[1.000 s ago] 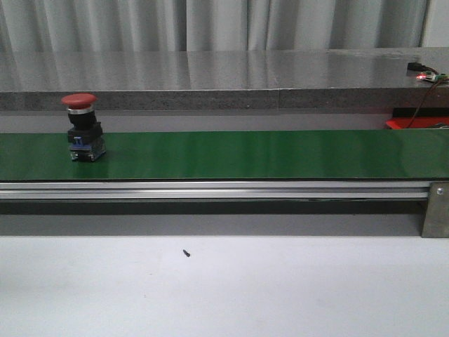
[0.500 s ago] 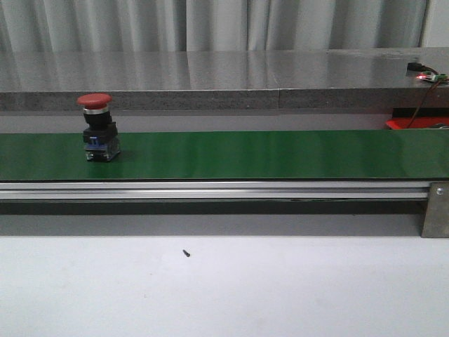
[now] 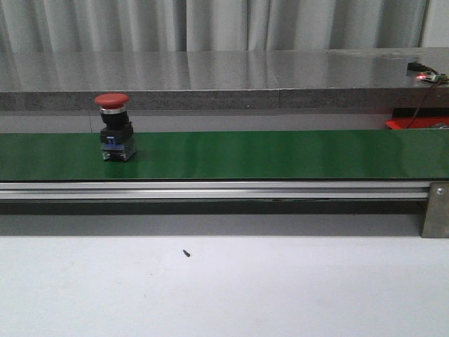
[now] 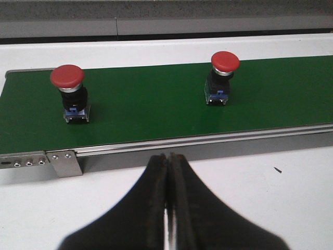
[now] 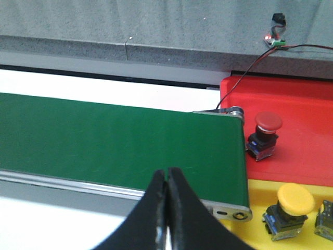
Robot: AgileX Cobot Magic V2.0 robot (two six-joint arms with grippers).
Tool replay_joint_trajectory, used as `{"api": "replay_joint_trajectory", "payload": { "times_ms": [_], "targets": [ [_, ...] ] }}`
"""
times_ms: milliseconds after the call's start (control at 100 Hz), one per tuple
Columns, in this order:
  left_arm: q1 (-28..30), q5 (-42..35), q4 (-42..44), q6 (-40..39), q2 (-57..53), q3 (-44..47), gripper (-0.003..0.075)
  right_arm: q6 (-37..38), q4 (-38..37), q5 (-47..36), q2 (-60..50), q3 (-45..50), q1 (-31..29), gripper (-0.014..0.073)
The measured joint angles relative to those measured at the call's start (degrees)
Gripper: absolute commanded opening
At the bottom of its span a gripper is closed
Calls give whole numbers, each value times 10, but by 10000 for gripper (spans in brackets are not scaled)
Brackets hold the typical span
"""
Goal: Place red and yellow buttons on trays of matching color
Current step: 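Move the right gripper above the belt over the approaching red button, then lower the right gripper onto the red button, grasp and lift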
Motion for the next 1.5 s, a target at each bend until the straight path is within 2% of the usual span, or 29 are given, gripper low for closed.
{"api": "replay_joint_trajectory", "payload": {
  "times_ms": [200, 490, 660, 800, 870, 960, 1130, 1200, 1270, 1500],
  "targets": [
    [0, -11, 0, 0, -25, 6, -20, 0, -6, 48, 24, -37, 0, -59],
    [0, -12, 0, 0, -26, 6, -20, 0, -12, 134, 148, -158, 7, -59],
    [0, -12, 0, 0, -26, 6, -20, 0, -22, 159, 243, -231, 49, -57],
    [0, -12, 0, 0, -26, 6, -20, 0, -34, 164, 314, -278, 94, -22],
    [0, -12, 0, 0, -26, 6, -20, 0, -39, 165, 347, -300, 115, 25],
    [0, -12, 0, 0, -26, 6, -20, 0, -44, 169, 387, -328, 139, 128],
    [0, -13, 0, 0, -26, 8, -20, 0, -46, 179, 456, -379, 187, 449],
    [0, -13, 0, 0, -26, 8, -20, 0, -46, 179, 482, -399, 205, 543],
    [0, -13, 0, 0, -26, 8, -20, 0, -46, 181, 507, -418, 222, 577],
    [0, -13, 0, 0, -26, 8, -20, 2, -46, 191, 587, -493, 275, 572]
  ]
}}
